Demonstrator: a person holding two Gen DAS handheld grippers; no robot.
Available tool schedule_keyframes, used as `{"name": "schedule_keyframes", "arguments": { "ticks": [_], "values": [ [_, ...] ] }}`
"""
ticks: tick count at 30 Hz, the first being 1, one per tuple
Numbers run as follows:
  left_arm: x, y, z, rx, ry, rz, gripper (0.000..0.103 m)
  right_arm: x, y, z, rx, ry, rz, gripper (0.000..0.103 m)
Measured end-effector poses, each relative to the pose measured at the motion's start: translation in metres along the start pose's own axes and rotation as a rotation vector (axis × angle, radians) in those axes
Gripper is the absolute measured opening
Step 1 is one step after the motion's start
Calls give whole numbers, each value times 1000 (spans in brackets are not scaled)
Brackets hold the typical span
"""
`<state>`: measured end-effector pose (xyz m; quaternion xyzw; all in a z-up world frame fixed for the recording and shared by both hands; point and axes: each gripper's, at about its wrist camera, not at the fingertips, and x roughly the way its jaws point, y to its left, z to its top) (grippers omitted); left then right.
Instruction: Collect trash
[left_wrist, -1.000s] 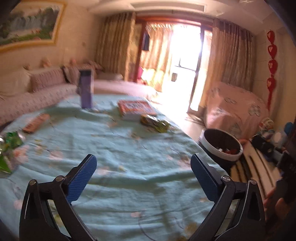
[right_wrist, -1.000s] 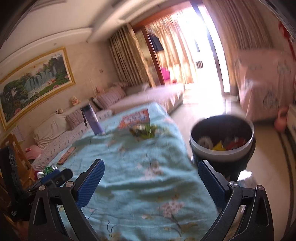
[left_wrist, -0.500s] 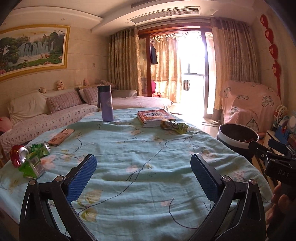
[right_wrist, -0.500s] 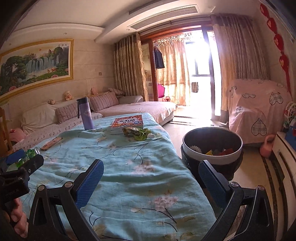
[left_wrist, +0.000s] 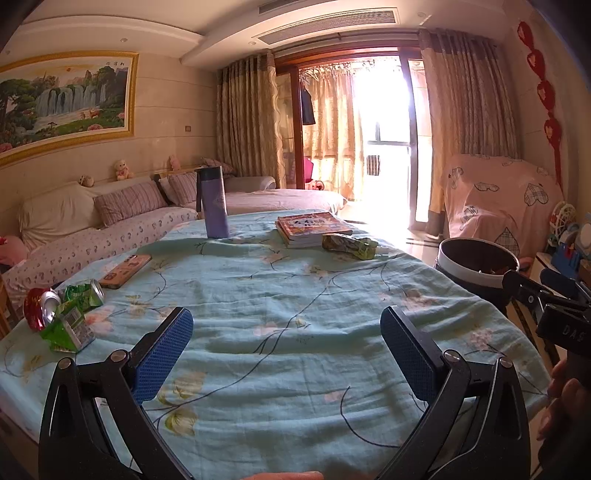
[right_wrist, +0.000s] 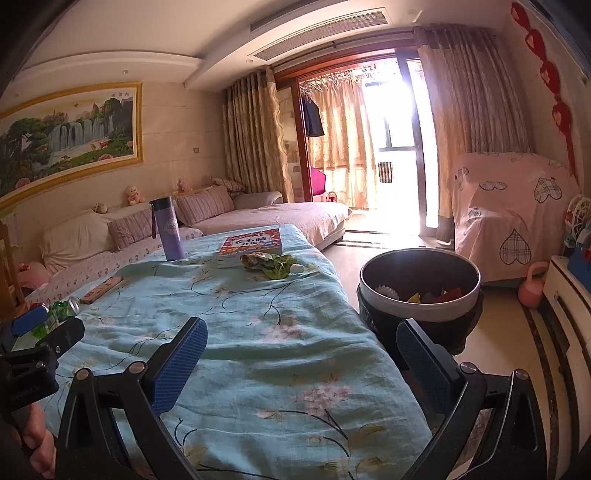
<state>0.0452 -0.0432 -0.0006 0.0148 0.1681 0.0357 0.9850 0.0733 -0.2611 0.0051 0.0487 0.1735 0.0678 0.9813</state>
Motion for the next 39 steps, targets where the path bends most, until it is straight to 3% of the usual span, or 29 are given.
{"name": "schedule_keyframes", "arguments": {
  "ticks": [39],
  "values": [
    [-2,-1,0,-9,16,-12,103,-5,7,-3,-17,13,18,103]
  ]
}}
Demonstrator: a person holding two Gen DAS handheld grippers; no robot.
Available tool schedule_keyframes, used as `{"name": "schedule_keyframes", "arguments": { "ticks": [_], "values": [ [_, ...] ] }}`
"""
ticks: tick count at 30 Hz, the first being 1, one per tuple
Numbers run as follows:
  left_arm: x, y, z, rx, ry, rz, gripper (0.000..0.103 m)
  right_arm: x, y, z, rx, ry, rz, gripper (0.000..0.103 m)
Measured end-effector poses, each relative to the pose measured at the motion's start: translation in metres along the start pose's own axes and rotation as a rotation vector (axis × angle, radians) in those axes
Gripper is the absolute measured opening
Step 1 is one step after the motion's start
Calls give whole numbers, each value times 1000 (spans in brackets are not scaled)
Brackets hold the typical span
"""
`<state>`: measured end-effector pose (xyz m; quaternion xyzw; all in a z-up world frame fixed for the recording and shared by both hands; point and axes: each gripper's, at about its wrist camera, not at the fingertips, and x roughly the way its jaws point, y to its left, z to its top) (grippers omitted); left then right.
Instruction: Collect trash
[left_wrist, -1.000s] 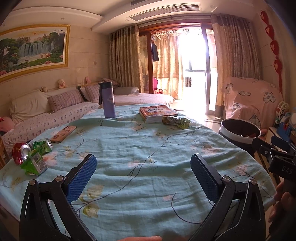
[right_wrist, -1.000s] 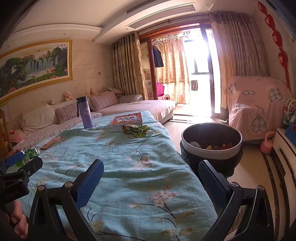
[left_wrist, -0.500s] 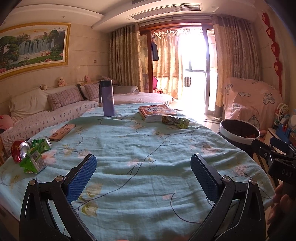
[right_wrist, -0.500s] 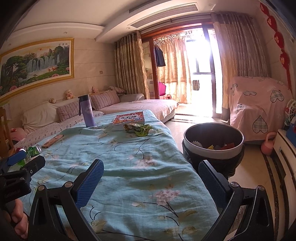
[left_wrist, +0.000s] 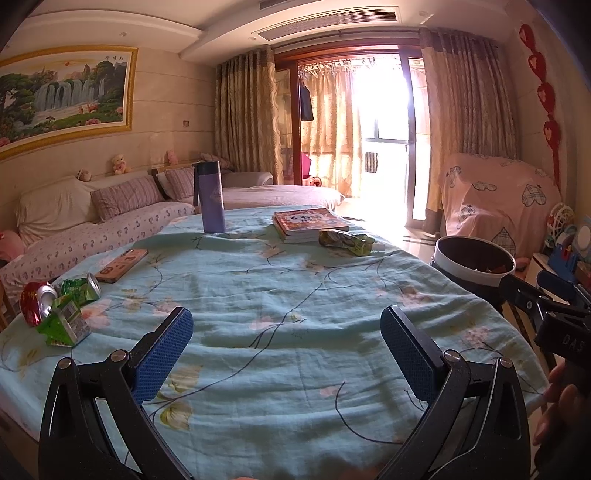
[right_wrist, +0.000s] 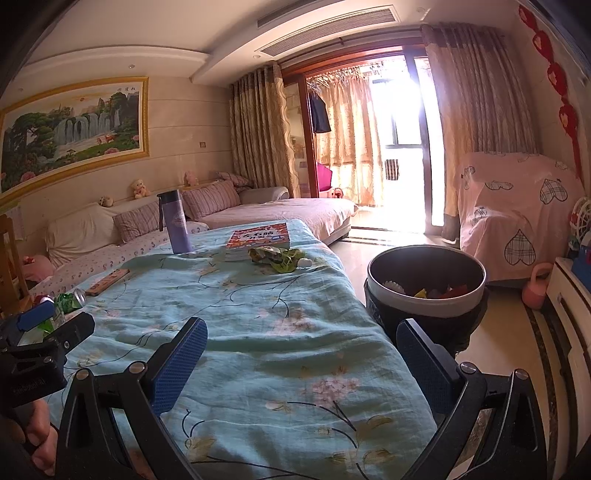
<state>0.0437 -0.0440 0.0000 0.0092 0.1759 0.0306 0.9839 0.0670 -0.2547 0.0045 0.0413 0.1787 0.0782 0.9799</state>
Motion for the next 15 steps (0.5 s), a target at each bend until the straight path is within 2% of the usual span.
{"name": "schedule_keyframes", "arguments": {
  "ticks": [15],
  "values": [
    [1,-1,-2,3,3,-8,103,-1,-1,0,1,-1,0,103]
  ]
}}
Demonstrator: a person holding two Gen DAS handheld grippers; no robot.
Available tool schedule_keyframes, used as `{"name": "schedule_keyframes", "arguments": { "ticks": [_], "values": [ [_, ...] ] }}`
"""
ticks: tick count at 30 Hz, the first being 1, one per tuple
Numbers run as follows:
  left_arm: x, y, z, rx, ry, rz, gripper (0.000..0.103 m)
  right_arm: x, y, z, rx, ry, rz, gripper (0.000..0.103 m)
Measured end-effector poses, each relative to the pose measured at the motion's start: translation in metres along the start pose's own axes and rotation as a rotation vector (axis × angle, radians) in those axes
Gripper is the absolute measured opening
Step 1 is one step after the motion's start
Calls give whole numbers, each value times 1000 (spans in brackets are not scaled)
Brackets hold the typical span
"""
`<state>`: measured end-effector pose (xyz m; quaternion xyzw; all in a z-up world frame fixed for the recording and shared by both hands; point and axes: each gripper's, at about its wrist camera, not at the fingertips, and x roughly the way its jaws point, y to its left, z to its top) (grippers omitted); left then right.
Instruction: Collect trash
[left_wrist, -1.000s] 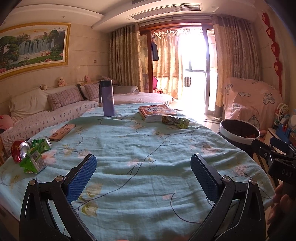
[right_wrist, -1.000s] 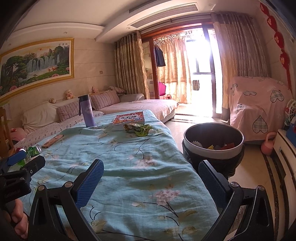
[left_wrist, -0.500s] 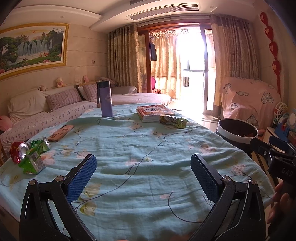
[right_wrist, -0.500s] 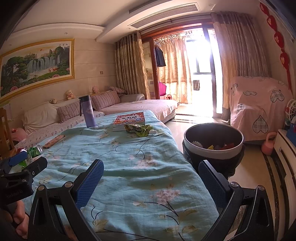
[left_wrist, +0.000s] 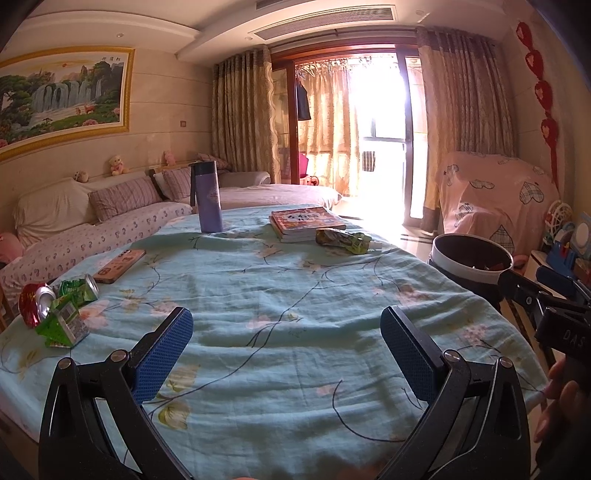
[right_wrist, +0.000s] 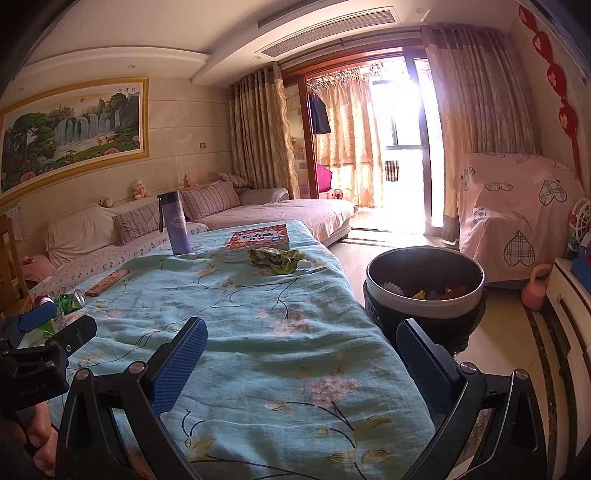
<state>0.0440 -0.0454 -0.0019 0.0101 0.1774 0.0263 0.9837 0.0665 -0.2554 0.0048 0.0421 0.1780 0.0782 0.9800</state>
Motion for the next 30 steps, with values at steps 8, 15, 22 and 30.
{"name": "schedule_keyframes", "arguments": {
  "ticks": [8,15,22,30],
  "values": [
    [-1,-1,-2,2,2,-6,103,-3,0,2,-1,-2,1,103],
    [-1,0,-2,-1,5,-7,103,-3,0,2,0,-2,1,103],
    [1,0,-3,-1,11,-12,103,-3,0,3,-1,-3,4,103],
    [3,2,-3,-5,17,-22,103,-4,1,4,2,-3,10,103]
  ]
}}
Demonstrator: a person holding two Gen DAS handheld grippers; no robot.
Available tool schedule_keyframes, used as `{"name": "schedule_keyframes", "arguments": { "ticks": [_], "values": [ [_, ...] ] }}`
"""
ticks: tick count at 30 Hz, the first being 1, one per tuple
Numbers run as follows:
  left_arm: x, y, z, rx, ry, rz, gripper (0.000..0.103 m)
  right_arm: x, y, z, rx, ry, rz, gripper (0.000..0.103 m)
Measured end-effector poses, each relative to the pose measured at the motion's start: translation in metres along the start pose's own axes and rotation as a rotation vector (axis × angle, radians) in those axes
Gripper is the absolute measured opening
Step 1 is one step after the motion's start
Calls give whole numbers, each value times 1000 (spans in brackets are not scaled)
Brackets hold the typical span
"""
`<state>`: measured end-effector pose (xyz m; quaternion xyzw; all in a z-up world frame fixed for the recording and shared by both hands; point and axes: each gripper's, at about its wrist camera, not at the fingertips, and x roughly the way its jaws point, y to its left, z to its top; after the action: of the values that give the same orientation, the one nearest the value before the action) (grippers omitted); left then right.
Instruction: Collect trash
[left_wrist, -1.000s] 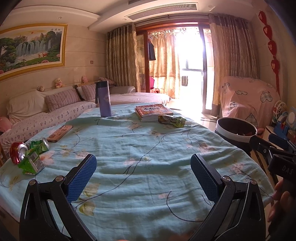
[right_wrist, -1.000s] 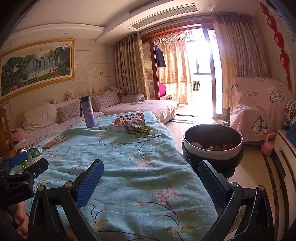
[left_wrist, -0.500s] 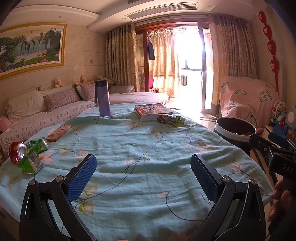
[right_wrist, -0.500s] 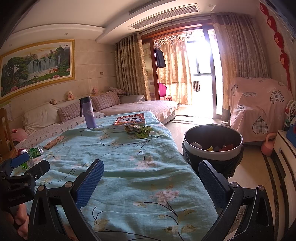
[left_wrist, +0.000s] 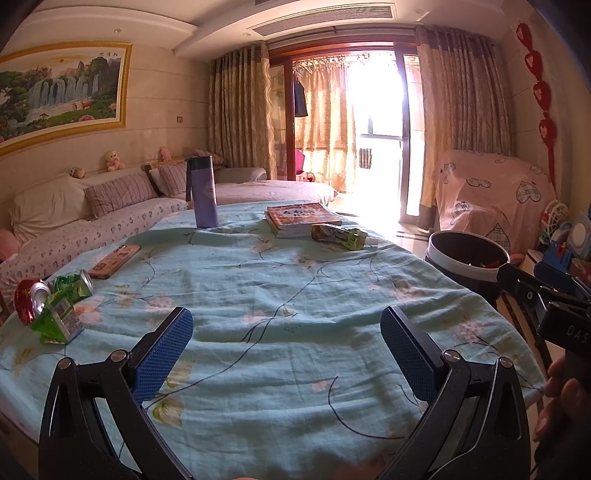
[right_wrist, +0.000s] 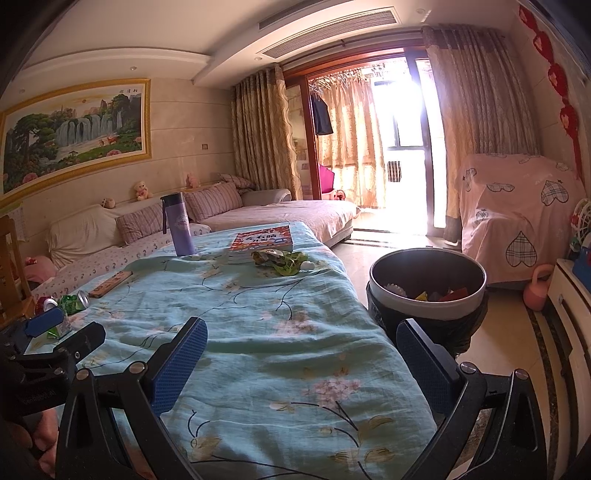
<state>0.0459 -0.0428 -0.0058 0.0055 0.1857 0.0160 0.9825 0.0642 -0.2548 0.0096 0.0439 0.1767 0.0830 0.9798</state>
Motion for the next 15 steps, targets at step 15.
{"name": "schedule_keyframes", "arguments": {
  "ticks": [15],
  "values": [
    [7,-1,-1,-1,26,-17,103,-1,-1,1,11,4,9,103]
  ]
}}
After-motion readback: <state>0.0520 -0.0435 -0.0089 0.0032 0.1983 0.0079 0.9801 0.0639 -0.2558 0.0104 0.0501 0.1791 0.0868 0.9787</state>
